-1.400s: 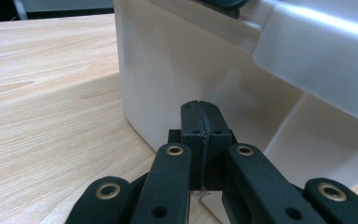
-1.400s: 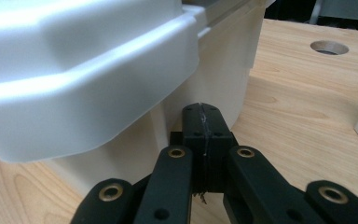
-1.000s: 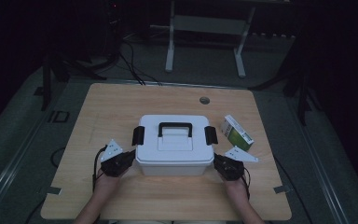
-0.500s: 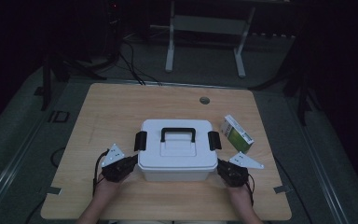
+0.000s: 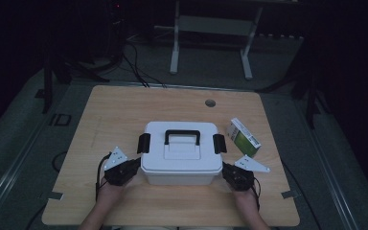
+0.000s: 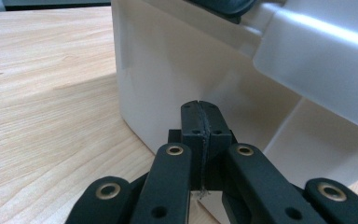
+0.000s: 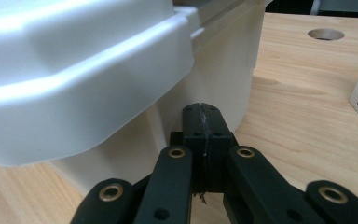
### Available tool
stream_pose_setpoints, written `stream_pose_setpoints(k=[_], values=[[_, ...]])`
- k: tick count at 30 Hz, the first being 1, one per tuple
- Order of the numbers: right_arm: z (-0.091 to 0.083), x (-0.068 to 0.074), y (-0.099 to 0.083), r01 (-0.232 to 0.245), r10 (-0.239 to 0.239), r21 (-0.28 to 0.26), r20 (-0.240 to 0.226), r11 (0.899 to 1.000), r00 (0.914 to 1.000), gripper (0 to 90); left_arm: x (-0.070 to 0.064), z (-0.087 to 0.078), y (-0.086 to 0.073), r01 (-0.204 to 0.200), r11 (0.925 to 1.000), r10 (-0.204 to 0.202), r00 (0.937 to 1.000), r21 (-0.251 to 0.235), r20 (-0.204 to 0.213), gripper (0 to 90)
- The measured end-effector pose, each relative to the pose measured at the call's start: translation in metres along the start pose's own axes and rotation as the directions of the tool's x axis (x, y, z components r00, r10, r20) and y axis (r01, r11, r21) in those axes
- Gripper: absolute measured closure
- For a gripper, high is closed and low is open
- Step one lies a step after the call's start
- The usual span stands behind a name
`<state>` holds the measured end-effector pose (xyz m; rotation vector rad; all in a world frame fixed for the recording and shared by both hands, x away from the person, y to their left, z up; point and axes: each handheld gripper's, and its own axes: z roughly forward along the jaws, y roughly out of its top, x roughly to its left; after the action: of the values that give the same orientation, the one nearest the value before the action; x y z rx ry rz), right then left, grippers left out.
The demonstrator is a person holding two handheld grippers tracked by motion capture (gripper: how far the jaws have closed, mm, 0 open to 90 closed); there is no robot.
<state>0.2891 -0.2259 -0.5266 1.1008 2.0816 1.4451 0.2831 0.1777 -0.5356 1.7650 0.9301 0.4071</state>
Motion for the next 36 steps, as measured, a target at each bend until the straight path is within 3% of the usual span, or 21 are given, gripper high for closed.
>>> stream_pose_setpoints(k=[9,21,30,34,36], values=[[0.009,-0.005,0.006,0.004,-0.004,0.001,0.014,1.0,0.9999,90.0,0.003,0.003,0.002,0.009,1.0,-0.009,0.9999,-0.002,-0.012,89.9],[0.02,-0.002,0.01,0.004,-0.004,-0.002,0.016,1.0,0.9999,90.0,0.015,0.001,0.003,0.02,0.9998,-0.02,0.9993,-0.008,-0.031,89.9],[0.023,0.0,0.01,-0.003,0.003,-0.006,-0.001,1.0,1.0,90.0,0.017,-0.001,0.001,0.028,0.9995,-0.029,0.9994,-0.015,-0.017,89.8],[0.023,-0.001,0.009,-0.012,0.012,-0.016,-0.006,1.0,0.9999,90.0,0.018,-0.002,0.0,0.012,0.9997,-0.012,0.9997,-0.023,-0.022,89.5],[0.022,-0.004,0.01,0.0,0.0,-0.026,-0.004,1.0,1.0,87.9,0.02,-0.003,0.002,0.017,0.9993,-0.017,0.9996,-0.033,-0.024,84.6]])
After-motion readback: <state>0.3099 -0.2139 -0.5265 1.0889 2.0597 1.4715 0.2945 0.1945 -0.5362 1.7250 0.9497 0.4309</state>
